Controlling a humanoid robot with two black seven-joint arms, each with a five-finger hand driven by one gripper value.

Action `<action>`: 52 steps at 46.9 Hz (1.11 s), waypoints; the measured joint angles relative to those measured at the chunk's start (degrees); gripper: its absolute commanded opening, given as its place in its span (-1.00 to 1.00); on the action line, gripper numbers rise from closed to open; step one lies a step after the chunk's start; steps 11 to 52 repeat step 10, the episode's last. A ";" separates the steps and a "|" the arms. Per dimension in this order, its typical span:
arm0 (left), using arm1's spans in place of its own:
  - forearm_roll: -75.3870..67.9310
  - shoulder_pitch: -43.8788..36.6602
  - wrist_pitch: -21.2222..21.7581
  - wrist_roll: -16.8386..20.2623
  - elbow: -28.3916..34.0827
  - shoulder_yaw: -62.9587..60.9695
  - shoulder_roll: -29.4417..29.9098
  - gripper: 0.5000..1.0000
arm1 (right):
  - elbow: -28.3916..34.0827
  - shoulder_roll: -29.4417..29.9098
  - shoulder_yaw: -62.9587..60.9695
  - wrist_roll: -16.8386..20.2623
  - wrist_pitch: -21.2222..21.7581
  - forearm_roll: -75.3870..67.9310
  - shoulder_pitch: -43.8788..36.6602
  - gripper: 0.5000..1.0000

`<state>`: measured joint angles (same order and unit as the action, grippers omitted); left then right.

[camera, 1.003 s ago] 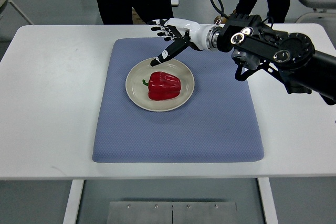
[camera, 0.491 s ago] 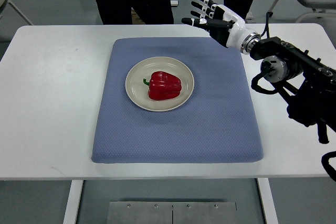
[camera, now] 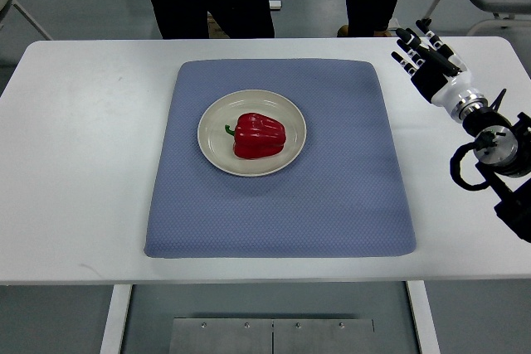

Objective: Place red pepper on plate with right hand

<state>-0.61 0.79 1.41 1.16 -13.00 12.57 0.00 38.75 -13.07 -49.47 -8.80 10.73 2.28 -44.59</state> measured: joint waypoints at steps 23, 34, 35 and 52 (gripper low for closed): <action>0.00 0.00 0.00 -0.01 0.00 0.00 0.00 1.00 | -3.10 0.30 0.48 -0.35 0.10 0.00 1.23 1.00; 0.00 0.00 0.00 -0.01 0.00 0.00 0.00 1.00 | -3.10 0.30 0.48 -0.35 0.10 0.00 1.23 1.00; 0.00 0.00 0.00 -0.01 0.00 0.00 0.00 1.00 | -3.10 0.30 0.48 -0.35 0.10 0.00 1.23 1.00; 0.00 0.00 0.00 -0.01 0.00 0.00 0.00 1.00 | -3.10 0.30 0.48 -0.35 0.10 0.00 1.23 1.00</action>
